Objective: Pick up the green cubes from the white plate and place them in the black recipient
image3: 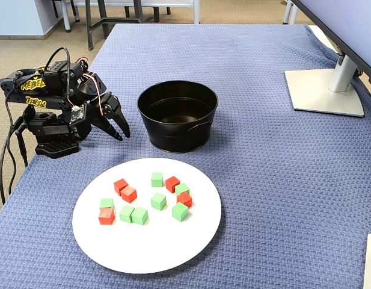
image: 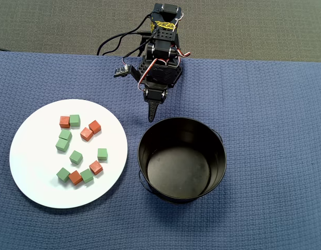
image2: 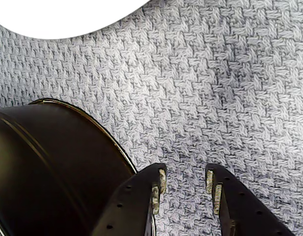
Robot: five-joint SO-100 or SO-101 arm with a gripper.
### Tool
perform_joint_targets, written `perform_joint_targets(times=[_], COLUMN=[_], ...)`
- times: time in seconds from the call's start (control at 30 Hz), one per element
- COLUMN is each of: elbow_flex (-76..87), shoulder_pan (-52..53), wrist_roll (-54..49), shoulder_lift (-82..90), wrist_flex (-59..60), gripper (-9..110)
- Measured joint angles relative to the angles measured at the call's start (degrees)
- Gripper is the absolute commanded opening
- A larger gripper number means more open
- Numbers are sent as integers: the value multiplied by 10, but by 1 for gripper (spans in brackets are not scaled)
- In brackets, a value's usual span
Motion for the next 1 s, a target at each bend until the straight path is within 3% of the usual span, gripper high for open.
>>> perform_joint_targets(times=[0.2,0.5,1.0], elbow_flex=[0,0,-104], shoulder_pan=[-22,-23,-23], wrist_roll=[4,4,-43], shoulder_lift=[-27,-31,-50], wrist_flex=[-74,-94,-1], gripper=[6,7,8])
